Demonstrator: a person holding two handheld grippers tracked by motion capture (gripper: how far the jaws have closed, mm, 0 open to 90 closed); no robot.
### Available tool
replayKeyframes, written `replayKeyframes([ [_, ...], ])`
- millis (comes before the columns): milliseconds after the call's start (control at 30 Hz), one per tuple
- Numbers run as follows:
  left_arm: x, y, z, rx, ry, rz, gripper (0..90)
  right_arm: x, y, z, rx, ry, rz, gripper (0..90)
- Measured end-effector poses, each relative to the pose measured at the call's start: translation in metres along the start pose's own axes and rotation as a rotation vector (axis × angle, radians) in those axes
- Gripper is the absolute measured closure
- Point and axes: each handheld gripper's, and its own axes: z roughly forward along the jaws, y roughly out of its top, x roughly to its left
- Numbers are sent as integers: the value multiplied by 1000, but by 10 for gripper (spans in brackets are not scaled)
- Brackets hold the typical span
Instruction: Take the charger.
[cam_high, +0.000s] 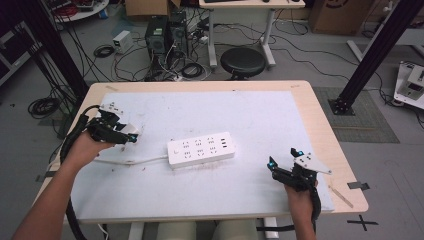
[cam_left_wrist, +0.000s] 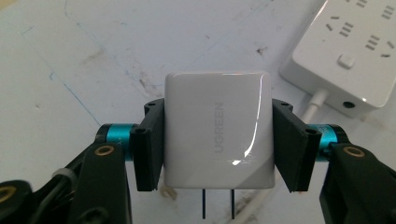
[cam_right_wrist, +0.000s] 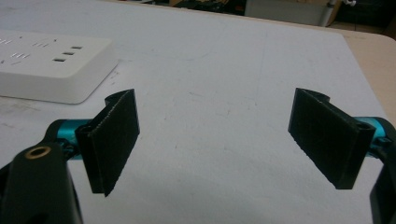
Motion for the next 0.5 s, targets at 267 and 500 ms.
replayKeyframes([
  [267, -26, -15, -4, -103, 37, -71, 424, 0, 0, 0, 2, 12, -11, 168],
  [500, -44, -27, -6, -173, 73, -94, 424, 0, 0, 0, 0, 21, -17, 169],
])
